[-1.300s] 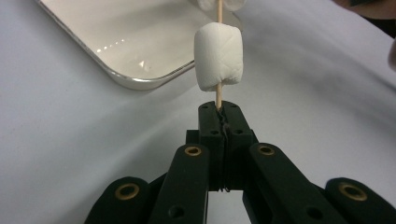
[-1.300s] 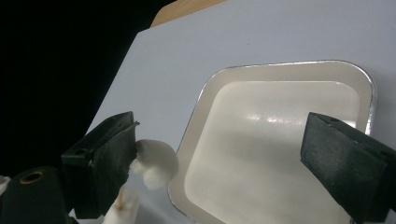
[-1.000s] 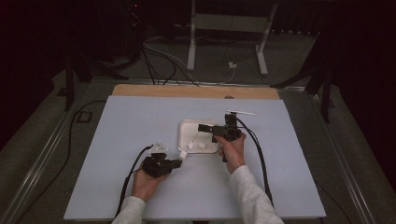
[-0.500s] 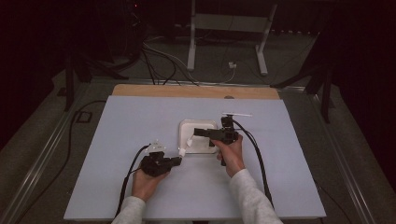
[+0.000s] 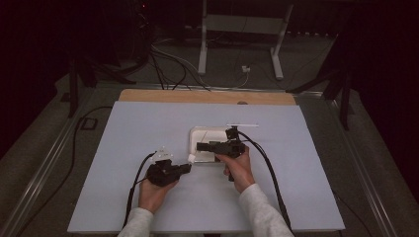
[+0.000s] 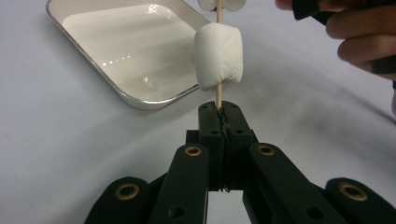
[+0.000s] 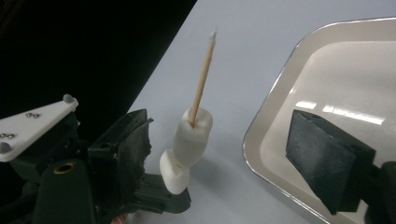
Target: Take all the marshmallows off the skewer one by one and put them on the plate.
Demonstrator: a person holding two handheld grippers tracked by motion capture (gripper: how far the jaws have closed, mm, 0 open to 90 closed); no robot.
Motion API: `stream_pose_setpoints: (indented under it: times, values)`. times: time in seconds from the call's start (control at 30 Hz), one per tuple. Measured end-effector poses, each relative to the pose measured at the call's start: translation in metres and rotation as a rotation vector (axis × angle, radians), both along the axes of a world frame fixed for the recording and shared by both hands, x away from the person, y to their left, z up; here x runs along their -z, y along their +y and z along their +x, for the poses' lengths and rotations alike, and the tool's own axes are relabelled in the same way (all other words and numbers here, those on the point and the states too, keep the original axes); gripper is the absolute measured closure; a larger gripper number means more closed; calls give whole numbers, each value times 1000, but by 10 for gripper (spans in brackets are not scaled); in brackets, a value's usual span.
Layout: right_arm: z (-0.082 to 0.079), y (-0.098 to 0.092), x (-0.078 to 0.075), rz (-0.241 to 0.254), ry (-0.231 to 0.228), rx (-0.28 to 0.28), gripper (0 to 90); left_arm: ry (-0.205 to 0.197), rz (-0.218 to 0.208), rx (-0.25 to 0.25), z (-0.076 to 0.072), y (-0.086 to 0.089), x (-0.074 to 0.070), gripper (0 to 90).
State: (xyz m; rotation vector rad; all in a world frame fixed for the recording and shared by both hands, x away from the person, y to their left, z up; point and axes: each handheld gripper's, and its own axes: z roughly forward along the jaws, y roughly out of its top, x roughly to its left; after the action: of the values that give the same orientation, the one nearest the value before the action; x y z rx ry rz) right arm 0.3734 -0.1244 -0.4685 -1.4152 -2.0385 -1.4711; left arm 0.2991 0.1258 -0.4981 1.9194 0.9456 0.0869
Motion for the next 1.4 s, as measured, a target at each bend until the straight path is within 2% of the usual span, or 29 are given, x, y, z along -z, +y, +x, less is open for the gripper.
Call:
stream_pose_setpoints:
  times: [0.17, 0.43, 0.73, 0.93, 1.13, 1.4]
  values:
    - [-3, 4, 1, 12, 0, -22, 288, -5, -8, -1, -1, -1, -2, 900]
    - [-5, 7, 0, 29, 4, -24, 467, -13, -10, -6, -2, -1, -4, 900]
    - [-7, 12, 3, 49, 16, -41, 553, -18, -17, -10, -3, -2, -5, 900]
    - [-10, 15, 3, 61, 11, -55, 713, -17, -15, -9, -3, -2, -5, 900]
    - [-11, 15, 2, 57, 2, -61, 762, -18, -13, -5, -3, -3, -4, 900]
    - [-11, 12, -1, 53, 1, -44, 785, -18, -14, -1, -3, -4, -4, 900]
